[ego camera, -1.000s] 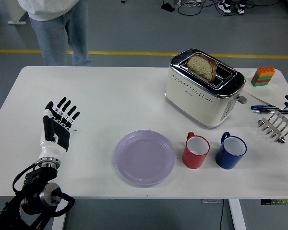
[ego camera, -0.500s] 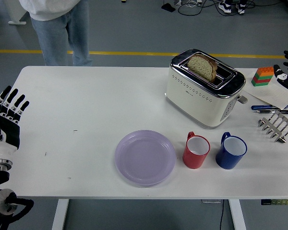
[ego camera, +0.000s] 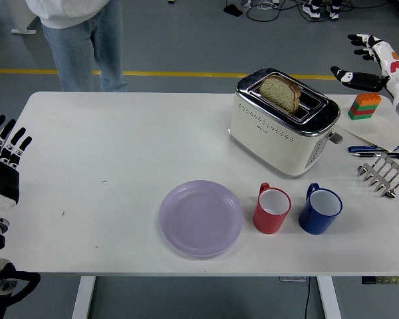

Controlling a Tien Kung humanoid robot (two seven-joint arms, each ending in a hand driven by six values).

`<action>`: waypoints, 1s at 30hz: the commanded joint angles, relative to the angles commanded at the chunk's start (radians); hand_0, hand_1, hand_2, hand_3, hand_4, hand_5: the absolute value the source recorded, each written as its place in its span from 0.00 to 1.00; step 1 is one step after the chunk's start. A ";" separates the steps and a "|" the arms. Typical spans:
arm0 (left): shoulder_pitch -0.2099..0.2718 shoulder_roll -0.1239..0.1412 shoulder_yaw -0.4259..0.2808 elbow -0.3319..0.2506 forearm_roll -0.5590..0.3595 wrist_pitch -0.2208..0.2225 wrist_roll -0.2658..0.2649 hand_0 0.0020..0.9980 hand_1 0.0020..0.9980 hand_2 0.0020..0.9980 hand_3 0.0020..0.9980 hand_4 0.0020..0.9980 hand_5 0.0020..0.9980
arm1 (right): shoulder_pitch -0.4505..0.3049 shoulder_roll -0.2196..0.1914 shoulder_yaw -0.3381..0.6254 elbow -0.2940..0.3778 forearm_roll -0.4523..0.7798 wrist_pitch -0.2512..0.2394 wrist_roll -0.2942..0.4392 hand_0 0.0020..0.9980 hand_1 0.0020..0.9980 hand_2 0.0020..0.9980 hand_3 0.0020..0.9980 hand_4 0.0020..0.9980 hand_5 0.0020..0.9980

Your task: Push plate across desktop,pick up the break from the machine,place the break in the plate

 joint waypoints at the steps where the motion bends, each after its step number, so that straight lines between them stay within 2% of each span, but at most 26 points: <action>1: 0.000 0.000 -0.001 0.000 0.000 0.000 0.000 0.78 0.80 0.85 0.82 0.55 1.00 | 0.016 0.006 -0.007 -0.007 0.000 0.006 -0.003 0.89 0.84 0.89 0.89 0.84 0.29; 6: -0.004 0.002 -0.002 0.002 0.000 0.003 0.001 0.78 0.80 0.84 0.82 0.55 1.00 | 0.101 0.051 -0.065 -0.062 -0.012 0.032 -0.020 0.90 0.85 0.90 0.89 0.85 0.30; 10: -0.009 0.004 0.006 0.007 0.001 0.005 0.000 0.78 0.80 0.84 0.81 0.55 1.00 | 0.190 0.116 -0.154 -0.180 -0.019 0.055 -0.029 0.90 0.85 0.90 0.89 0.86 0.31; 15: -0.012 0.002 0.017 0.012 0.003 0.008 0.001 0.78 0.80 0.84 0.81 0.54 1.00 | 0.249 0.170 -0.242 -0.309 -0.003 0.076 -0.025 0.90 0.85 0.90 0.89 0.87 0.33; 17: -0.011 0.002 0.019 0.013 0.007 0.011 0.002 0.78 0.80 0.84 0.81 0.54 1.00 | 0.264 0.183 -0.266 -0.338 0.002 0.075 -0.022 0.90 0.85 0.90 0.89 0.87 0.33; 21: -0.007 0.005 0.028 0.020 0.012 0.012 0.003 0.78 0.79 0.84 0.81 0.53 1.00 | 0.310 0.223 -0.362 -0.445 0.022 0.062 -0.011 0.90 0.85 0.90 0.88 0.87 0.33; 30: -0.014 0.006 0.040 0.032 0.013 0.012 -0.001 0.78 0.79 0.84 0.81 0.53 1.00 | 0.336 0.281 -0.442 -0.517 0.098 0.064 -0.006 0.90 0.84 0.89 0.88 0.86 0.33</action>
